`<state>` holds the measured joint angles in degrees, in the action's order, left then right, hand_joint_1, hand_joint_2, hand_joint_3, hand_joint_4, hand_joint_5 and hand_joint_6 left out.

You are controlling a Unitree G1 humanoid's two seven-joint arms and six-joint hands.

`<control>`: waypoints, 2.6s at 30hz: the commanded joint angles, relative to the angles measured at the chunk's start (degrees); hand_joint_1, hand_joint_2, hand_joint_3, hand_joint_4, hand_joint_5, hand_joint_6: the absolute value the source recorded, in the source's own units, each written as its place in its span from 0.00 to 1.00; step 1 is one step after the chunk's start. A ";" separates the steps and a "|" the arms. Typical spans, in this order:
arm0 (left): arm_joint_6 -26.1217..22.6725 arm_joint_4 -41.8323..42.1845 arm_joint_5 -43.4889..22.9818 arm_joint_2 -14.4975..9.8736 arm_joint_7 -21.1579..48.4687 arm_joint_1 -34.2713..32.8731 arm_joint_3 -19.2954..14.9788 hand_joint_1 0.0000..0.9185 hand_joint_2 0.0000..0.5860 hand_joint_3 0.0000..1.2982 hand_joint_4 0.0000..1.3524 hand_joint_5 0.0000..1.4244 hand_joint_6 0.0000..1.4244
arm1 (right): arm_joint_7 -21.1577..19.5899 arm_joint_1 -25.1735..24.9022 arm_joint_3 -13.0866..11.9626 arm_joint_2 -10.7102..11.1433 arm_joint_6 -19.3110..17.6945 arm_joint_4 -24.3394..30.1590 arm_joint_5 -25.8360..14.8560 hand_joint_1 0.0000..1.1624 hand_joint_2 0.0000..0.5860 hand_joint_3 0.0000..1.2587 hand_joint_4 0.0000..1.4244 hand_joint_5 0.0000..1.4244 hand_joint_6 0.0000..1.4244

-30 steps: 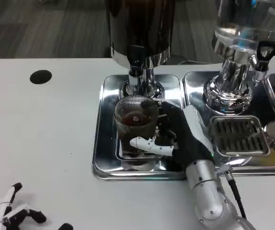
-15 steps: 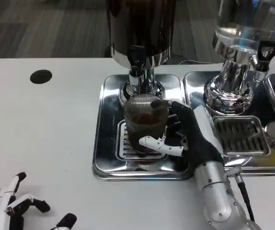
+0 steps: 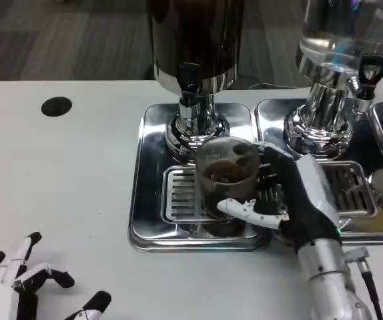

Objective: Grasp the cup under the faucet to collect the drink, then remove the cup.

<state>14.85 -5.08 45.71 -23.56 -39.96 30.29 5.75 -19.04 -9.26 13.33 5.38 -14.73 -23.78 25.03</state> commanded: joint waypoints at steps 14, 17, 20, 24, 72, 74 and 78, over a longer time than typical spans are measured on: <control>-1.63 2.17 1.79 -0.09 3.34 -3.42 2.49 0.00 0.19 0.41 0.04 0.12 0.06 | 1.26 10.37 -5.53 2.91 1.31 16.00 -0.59 0.71 0.37 0.54 0.52 0.46 0.40; -1.63 1.96 1.79 -0.03 3.54 -3.84 2.70 0.00 0.19 0.41 0.04 0.12 0.06 | 1.57 12.68 -6.27 3.08 0.83 17.75 -0.96 0.71 0.37 0.54 0.52 0.46 0.39; -1.57 1.84 1.95 0.05 3.77 -4.14 2.83 0.00 0.19 0.41 0.04 0.12 0.06 | 1.92 15.06 -6.54 3.19 0.16 19.40 -1.21 0.71 0.38 0.55 0.53 0.47 0.39; -1.48 1.59 2.16 0.31 4.09 -4.59 3.25 0.00 0.18 0.41 0.04 0.12 0.06 | 2.19 17.98 -6.28 3.76 -0.35 21.49 -0.33 0.71 0.38 0.55 0.53 0.47 0.39; -3.35 2.65 3.11 -0.12 3.69 -3.79 5.91 0.00 0.16 0.42 0.04 0.12 0.05 | -3.42 29.11 -7.74 5.36 -13.18 15.43 4.82 0.69 0.40 0.46 0.45 0.41 0.37; -3.27 2.64 2.88 -0.25 3.87 -3.83 5.80 0.00 0.16 0.42 0.04 0.12 0.05 | -3.23 29.17 -7.79 5.51 -13.42 15.03 4.49 0.68 0.40 0.43 0.42 0.39 0.36; -3.01 2.73 2.29 -0.47 3.98 -3.86 5.40 0.00 0.16 0.42 0.04 0.12 0.05 | -2.84 29.37 -7.92 6.04 -13.96 14.42 3.94 0.68 0.39 0.38 0.38 0.36 0.34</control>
<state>11.68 -2.87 47.96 -23.46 -36.47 26.30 11.69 -21.35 20.41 5.92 10.75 -27.11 -8.87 29.71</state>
